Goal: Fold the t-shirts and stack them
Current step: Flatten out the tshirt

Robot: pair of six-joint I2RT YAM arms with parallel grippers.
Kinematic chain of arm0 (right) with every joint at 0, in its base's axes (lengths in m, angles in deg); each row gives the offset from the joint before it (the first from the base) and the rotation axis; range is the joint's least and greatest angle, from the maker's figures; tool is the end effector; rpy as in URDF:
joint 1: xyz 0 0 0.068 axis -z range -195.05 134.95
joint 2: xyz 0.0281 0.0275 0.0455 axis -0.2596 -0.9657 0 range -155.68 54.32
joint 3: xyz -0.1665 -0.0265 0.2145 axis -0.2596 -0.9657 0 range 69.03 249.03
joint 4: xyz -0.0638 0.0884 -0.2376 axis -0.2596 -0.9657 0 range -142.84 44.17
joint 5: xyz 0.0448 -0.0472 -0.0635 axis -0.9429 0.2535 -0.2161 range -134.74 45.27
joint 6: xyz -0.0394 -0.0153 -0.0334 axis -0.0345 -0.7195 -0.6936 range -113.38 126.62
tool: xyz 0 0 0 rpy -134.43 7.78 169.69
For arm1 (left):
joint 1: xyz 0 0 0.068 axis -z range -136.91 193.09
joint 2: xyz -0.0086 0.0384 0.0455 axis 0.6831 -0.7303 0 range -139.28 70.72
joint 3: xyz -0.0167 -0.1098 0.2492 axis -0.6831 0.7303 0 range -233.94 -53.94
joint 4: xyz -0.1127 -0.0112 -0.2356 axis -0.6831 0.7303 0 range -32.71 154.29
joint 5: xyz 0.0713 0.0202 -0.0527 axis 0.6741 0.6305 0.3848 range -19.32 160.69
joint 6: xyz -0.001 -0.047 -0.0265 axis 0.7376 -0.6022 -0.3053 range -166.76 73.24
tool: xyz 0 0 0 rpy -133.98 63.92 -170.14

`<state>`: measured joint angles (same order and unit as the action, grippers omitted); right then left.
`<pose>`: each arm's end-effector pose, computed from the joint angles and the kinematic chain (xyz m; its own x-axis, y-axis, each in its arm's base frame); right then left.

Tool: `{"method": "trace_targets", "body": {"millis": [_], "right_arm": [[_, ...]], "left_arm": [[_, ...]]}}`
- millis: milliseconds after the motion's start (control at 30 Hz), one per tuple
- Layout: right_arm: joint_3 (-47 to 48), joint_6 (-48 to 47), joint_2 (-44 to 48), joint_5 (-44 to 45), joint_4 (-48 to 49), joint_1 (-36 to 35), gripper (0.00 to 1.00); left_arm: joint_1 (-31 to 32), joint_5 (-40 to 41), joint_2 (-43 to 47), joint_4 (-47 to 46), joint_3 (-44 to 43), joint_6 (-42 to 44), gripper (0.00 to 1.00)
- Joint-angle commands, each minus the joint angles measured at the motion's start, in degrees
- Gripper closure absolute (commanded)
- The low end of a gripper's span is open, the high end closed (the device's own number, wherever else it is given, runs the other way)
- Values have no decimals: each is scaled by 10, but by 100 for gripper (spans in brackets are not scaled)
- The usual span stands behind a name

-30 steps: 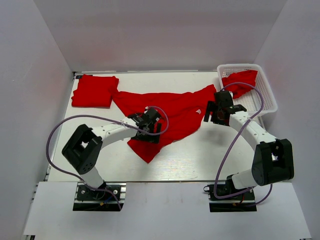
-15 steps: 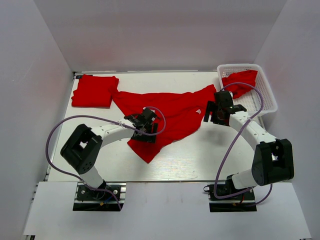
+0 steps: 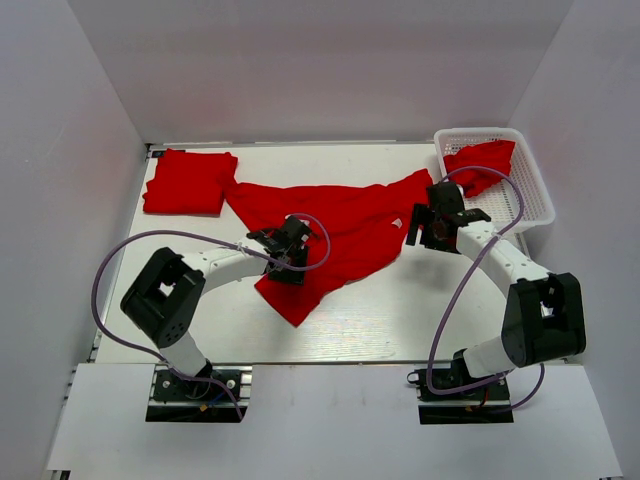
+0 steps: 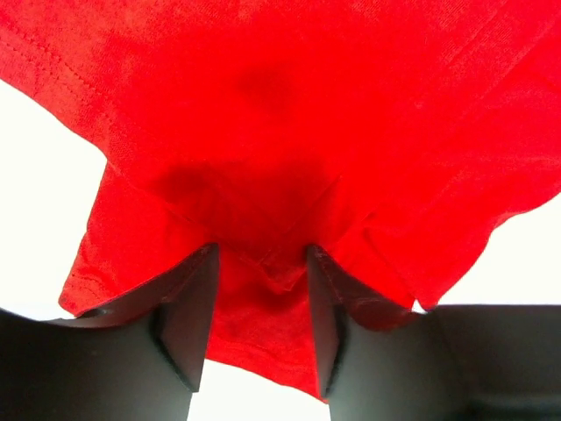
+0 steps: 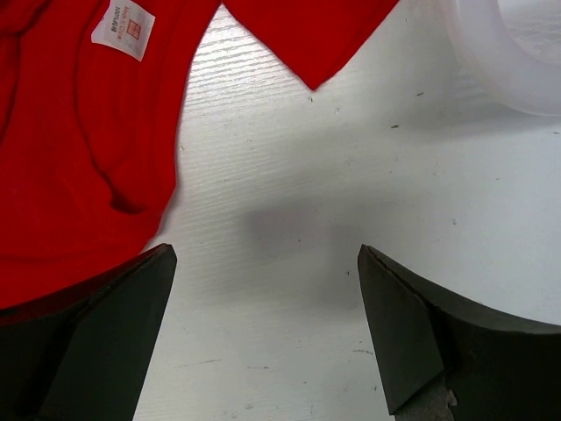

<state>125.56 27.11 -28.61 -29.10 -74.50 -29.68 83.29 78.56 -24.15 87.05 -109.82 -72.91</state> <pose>0.2885 0.0653 0.2316 -0.7760 0.1458 -0.6136 0.1897 0.9818 -0.0066 0.2400 -0.1964 0.1672 -0.9040 0.1925 -0.3818 0.2262 0.9730 -0.0450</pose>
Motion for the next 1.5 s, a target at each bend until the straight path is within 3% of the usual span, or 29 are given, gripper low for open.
{"method": "trace_targets", "body": {"millis": [0, 67, 167, 300, 1033, 1133, 1167, 1367, 1467], "right_arm": [[24, -5, 0, -3, -6, 0, 10], [24, -5, -1, -3, -6, 0, 10], [24, -5, 1, -3, -4, 0, 10], [23, -4, -3, -2, -4, 1, 10], [19, -19, 4, -9, -3, -2, 10], [-6, -54, 23, -103, 32, -6, 11], [-12, -62, 35, -191, 72, -7, 12], [-57, -125, 77, -368, 152, -67, 12], [-77, -138, 73, -400, 186, -114, 12]], "left_arm": [[-4, -7, 3, -10, -4, 1, 50], [-4, -7, -2, -3, -10, 1, 54], [-4, -12, -2, 2, -15, 1, 69], [-4, -12, -2, 2, -20, -4, 100], [-4, 14, 36, 67, -96, 22, 100], [-4, 14, 36, 72, -102, 22, 100], [-4, 14, 36, 78, -109, 22, 100], [-4, 14, 36, 83, -126, 22, 100], [-4, 14, 29, 88, -132, 22, 100]]}}
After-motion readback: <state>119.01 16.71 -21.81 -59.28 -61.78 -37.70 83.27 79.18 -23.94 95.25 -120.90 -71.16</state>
